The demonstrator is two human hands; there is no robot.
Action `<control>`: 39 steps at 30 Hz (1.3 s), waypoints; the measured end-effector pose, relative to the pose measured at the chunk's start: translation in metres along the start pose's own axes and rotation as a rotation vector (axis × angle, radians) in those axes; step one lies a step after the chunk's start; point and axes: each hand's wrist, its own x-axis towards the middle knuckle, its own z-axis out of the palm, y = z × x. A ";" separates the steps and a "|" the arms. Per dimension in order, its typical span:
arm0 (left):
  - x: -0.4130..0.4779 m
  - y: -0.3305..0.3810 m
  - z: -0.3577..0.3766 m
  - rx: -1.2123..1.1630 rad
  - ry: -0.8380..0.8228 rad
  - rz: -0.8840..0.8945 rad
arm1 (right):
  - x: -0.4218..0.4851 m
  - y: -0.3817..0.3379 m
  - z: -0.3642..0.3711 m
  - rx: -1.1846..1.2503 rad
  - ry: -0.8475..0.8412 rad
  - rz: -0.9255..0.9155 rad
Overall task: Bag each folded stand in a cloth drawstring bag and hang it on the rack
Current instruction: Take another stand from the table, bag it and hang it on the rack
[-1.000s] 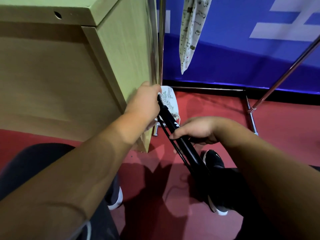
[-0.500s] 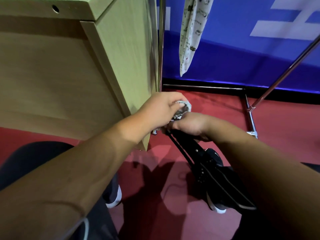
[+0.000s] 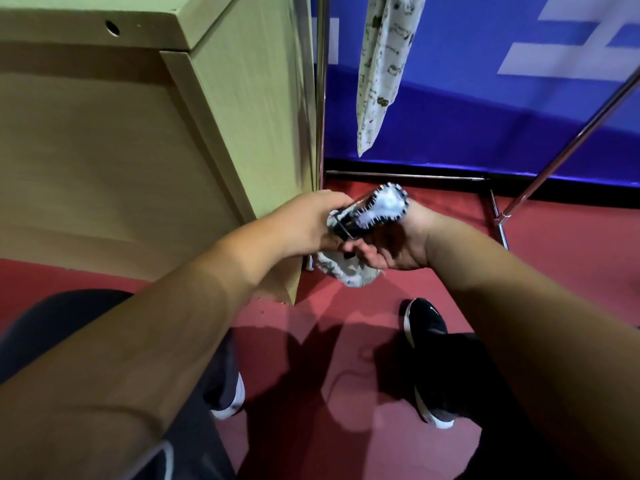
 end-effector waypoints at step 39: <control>-0.002 -0.005 -0.025 0.515 0.131 -0.312 | 0.014 -0.003 -0.025 -1.055 0.675 -0.342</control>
